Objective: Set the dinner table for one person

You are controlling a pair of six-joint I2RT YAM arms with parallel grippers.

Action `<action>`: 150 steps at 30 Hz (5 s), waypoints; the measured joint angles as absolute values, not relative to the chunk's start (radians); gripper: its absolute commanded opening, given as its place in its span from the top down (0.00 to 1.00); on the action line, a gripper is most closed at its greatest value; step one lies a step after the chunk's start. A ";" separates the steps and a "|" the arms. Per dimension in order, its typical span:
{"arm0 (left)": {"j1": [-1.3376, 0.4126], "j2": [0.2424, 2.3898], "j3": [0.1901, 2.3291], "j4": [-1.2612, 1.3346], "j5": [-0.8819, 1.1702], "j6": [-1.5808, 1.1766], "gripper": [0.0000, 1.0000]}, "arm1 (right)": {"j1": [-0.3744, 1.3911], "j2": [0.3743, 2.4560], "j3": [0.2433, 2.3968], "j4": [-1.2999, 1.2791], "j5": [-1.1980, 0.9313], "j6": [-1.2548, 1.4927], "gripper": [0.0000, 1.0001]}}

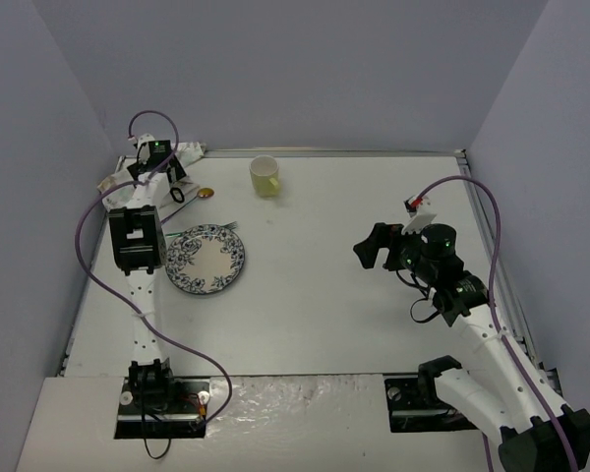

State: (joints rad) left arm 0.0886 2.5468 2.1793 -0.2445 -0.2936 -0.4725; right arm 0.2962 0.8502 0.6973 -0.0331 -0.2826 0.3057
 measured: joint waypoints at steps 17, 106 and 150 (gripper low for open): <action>0.121 2.366 2.116 -0.334 -0.135 -0.392 1.00 | 0.297 0.854 0.708 -0.023 -0.284 0.291 0.00; -0.762 1.636 0.960 -0.207 -0.166 -0.561 1.00 | 0.227 1.242 0.980 -0.208 0.309 0.445 0.91; -0.668 1.670 1.187 -0.287 -0.200 -0.489 0.28 | -0.097 1.950 1.287 0.009 -0.076 0.100 0.15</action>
